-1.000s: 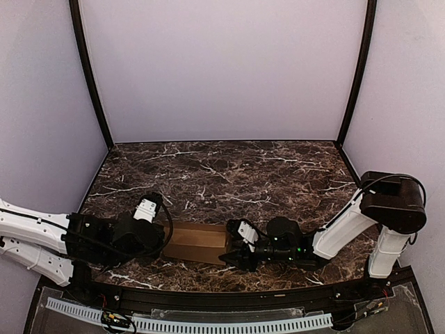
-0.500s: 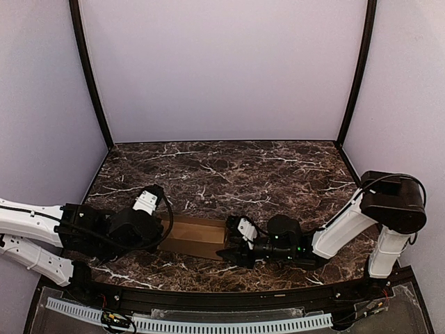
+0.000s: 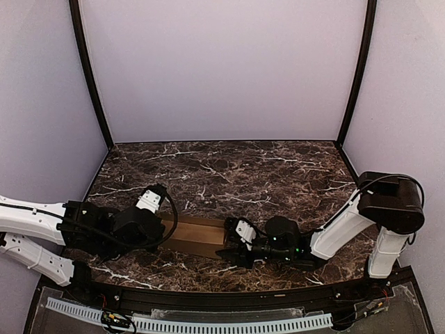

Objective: Fold the paper box

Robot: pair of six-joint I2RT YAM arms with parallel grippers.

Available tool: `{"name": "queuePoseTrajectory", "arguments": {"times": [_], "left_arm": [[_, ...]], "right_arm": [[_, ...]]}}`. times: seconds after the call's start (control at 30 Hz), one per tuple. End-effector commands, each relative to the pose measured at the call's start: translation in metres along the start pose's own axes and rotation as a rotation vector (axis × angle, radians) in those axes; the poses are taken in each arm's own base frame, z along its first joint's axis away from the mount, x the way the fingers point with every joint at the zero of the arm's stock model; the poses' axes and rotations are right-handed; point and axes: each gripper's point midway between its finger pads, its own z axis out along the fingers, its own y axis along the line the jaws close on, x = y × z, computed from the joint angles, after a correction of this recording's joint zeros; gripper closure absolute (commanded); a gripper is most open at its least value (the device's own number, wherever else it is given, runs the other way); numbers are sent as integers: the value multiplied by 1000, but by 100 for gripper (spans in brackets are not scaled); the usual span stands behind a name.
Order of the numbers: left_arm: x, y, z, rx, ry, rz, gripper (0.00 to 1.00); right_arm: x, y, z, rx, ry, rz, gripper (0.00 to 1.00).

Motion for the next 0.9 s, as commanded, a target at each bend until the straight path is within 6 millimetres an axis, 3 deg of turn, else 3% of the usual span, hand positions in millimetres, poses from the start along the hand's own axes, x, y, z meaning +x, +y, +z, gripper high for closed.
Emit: {"name": "queuePoseTrajectory", "arguments": {"times": [0.0, 0.43, 0.5, 0.67, 0.87], "left_arm": [[3, -5, -3, 25, 21, 8, 99], [9, -12, 3, 41, 27, -26, 99], [14, -14, 7, 43, 35, -43, 99], [34, -11, 15, 28, 64, -80, 99], [51, -7, 17, 53, 68, -146, 99]], "right_arm": [[23, -39, -3, 189, 77, 52, 100], [33, -36, -3, 171, 119, 21, 98], [34, -36, -3, 169, 121, 28, 92], [37, -36, -7, 151, 129, 40, 67], [35, -39, -12, 125, 120, 44, 48]]}}
